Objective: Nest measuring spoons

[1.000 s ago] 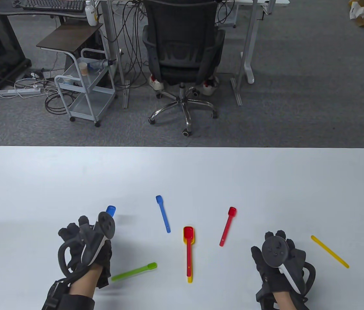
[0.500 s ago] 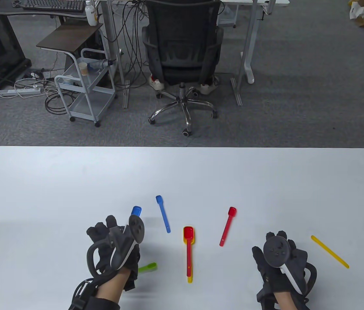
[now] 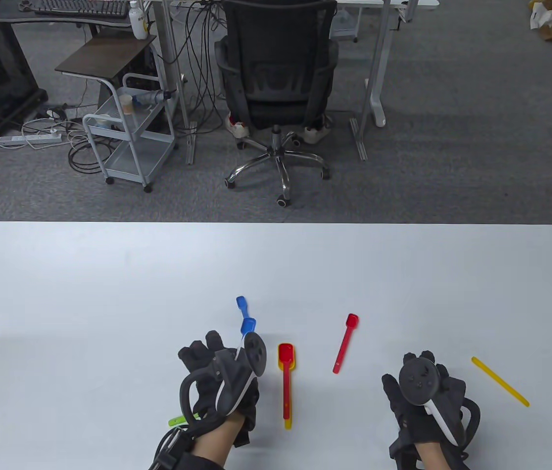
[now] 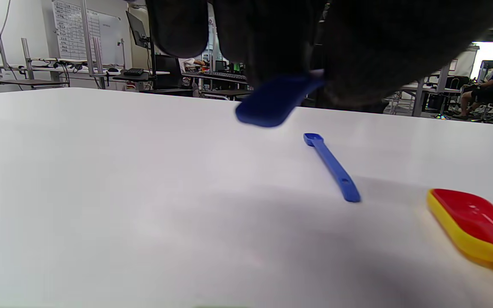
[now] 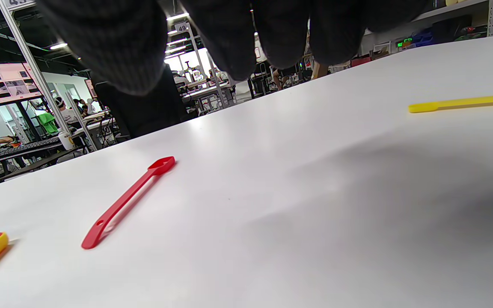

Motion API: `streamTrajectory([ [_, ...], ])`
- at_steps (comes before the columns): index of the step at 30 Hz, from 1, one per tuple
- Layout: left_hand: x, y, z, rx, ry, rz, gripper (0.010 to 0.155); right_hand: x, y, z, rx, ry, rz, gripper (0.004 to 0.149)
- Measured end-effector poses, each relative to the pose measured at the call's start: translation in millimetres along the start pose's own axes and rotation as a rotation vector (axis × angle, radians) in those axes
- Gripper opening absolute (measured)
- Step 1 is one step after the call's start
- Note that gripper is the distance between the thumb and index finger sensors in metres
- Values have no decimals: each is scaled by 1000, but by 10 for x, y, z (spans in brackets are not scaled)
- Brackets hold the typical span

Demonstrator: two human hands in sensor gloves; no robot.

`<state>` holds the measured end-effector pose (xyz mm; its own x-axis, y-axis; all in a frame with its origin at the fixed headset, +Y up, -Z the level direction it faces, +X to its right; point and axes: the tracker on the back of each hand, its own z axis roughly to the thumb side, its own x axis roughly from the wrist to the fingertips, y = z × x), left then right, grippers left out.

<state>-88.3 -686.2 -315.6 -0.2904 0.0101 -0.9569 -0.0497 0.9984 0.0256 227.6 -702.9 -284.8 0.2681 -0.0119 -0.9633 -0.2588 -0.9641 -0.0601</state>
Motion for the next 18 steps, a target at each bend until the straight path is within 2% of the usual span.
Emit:
streamTrajectory([
  [9,-141,-130,339,-9,-30,-23,49,-1,-7,-6,4,2,2,70],
  [18,-190,-263,468,-3,-27,-53,49,-2,-15,-11,7,4,3,70],
])
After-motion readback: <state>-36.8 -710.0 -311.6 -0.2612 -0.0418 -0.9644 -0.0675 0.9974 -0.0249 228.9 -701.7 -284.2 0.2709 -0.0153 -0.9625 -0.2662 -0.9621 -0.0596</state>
